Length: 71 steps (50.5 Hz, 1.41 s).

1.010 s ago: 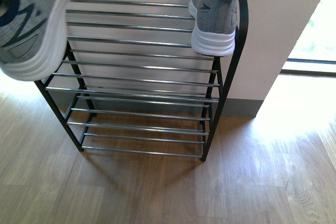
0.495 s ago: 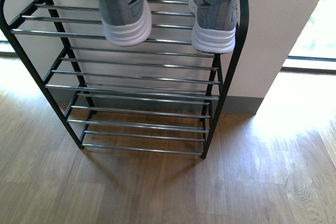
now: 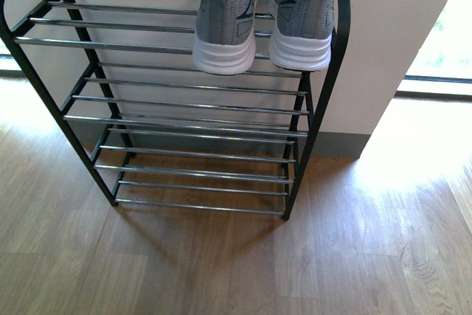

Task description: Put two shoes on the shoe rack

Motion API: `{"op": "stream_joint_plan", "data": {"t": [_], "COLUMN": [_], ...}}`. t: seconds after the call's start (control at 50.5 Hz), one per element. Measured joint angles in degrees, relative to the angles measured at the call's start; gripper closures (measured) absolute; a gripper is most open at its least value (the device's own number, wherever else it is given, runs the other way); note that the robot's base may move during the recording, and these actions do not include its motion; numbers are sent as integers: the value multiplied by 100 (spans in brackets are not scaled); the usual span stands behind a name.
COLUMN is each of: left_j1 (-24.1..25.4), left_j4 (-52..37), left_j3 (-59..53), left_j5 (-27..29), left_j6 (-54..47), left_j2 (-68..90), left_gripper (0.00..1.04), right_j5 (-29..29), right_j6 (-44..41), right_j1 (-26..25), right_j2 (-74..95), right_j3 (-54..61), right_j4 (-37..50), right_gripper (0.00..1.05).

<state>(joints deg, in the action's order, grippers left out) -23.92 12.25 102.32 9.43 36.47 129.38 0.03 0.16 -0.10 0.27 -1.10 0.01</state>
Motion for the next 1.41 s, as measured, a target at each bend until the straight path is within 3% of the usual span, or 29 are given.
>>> {"op": "stream_joint_plan", "data": {"t": [0.317, 0.693, 0.851, 1.406], "left_j1": [-87, -109, -120, -155], "left_j4": [422, -166, -603, -2774], "left_j3": [706, 164, -492, -4050], "left_j5": [-26, 83, 155, 1062], "left_j6": [-175, -319, -437, -1482], "left_j2": [350, -136, -741, -3823], "left_gripper": [103, 43, 9, 9], "right_j5": [0, 0, 0, 0], "right_j6": [0, 0, 0, 0], "right_j1": [0, 0, 0, 0], "right_j2": [0, 0, 0, 0], "right_j3": [0, 0, 0, 0], "right_j4": [0, 0, 0, 0], "right_gripper": [9, 9, 9, 9]}}
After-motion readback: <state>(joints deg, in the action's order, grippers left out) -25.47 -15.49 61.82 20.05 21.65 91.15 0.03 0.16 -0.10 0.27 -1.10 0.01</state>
